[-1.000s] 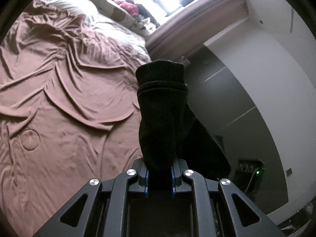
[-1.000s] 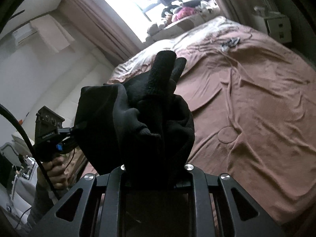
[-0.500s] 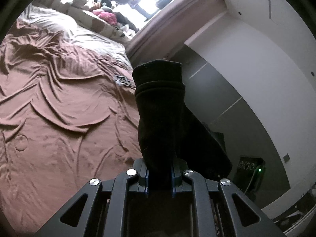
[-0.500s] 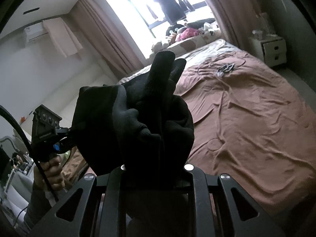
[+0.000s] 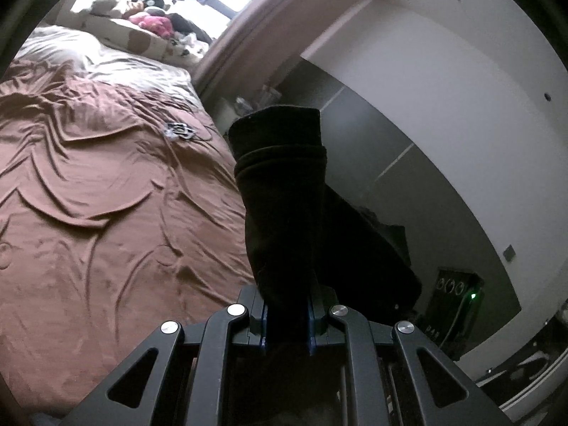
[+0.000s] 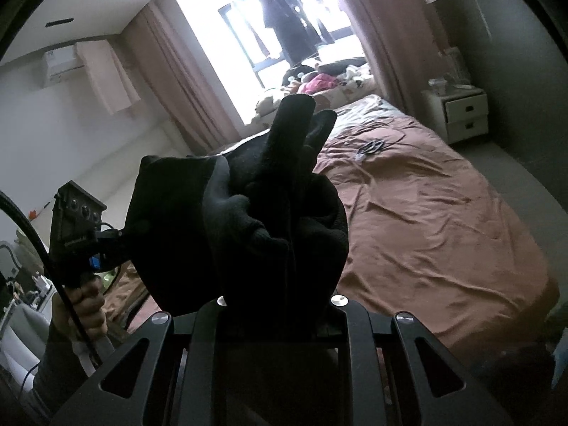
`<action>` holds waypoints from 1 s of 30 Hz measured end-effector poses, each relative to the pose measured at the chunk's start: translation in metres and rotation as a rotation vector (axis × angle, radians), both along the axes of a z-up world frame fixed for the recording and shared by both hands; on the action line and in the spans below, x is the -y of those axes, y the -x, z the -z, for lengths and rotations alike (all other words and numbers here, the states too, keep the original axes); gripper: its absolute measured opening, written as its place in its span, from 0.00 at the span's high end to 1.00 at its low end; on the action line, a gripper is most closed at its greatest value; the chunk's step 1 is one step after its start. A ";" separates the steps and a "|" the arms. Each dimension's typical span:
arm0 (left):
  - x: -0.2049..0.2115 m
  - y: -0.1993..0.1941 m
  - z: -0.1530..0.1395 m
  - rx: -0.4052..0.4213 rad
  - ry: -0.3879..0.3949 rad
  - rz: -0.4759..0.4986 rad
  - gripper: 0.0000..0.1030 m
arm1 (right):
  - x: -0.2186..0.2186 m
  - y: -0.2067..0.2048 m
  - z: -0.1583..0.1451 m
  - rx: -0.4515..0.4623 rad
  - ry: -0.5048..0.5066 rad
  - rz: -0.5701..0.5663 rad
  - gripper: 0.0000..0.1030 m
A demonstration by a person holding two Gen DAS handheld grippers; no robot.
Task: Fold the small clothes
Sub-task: 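Carry the held black bundle toward the bed corner by the nightstand with both grippers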
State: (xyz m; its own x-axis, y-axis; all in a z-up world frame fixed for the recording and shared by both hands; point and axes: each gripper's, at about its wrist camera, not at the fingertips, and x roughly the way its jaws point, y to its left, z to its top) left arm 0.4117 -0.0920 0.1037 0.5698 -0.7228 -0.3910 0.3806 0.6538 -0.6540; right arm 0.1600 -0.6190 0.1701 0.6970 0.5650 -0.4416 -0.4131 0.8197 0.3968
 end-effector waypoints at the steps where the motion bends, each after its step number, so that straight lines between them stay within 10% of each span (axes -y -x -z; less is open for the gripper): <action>1: 0.009 -0.001 -0.001 0.000 -0.005 0.011 0.85 | 0.004 0.002 -0.001 0.002 0.002 0.008 0.84; 30: 0.230 -0.069 -0.034 0.047 -0.014 0.308 0.86 | 0.031 0.019 -0.064 0.164 0.264 0.268 0.84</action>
State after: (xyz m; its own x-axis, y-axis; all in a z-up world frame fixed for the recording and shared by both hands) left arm 0.4811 -0.3222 0.1372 0.3423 -0.8592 -0.3803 0.5924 0.5115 -0.6224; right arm 0.1410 -0.6503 0.2339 0.8774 0.2362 -0.4176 -0.2117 0.9717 0.1048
